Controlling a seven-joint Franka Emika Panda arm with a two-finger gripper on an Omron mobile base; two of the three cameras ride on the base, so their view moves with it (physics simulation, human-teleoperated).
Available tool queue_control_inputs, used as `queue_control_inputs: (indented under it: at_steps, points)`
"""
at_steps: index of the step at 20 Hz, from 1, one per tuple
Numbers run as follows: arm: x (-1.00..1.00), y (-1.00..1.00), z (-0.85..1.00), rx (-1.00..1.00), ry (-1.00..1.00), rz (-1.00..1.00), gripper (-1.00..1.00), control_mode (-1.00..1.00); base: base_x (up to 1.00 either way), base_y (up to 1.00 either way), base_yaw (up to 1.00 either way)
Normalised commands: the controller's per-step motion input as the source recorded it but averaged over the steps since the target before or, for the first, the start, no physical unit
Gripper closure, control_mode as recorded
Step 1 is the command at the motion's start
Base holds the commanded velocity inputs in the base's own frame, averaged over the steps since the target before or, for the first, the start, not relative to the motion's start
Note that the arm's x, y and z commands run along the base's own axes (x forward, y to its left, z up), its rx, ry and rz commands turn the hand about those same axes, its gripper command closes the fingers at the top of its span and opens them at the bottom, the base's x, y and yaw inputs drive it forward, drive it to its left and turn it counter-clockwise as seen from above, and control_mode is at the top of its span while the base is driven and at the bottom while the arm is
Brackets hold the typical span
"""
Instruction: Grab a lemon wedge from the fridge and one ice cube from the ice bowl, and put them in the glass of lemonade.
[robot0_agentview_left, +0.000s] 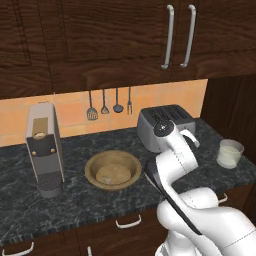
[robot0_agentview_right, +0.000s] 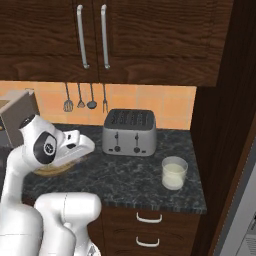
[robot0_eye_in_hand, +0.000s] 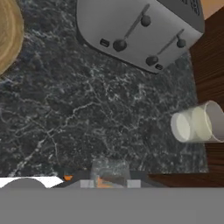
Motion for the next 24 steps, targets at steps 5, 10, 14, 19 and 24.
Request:
queue_control_inputs:
  at_steps: [5, 10, 14, 19, 24]
  points:
    - [-0.13, -1.00, 0.63, -0.08, 0.00, -0.08, 1.00, -1.00, 0.00, 0.00, 0.00]
    - [-0.03, -1.00, 0.47, -0.08, 0.00, -0.08, 1.00, -1.00, 0.00, 0.00, 0.00]
    - [0.00, -1.00, 0.19, -0.05, 0.00, -0.10, 1.00, -1.00, 0.00, 0.00, 0.00]
    - [0.11, -0.93, 0.00, -0.01, 0.00, -0.04, 1.00, -1.00, 0.00, 0.00, 0.00]
    - [0.62, -0.60, -0.10, 0.00, 0.01, 0.00, 1.00, -1.00, 0.00, 0.00, 0.00]
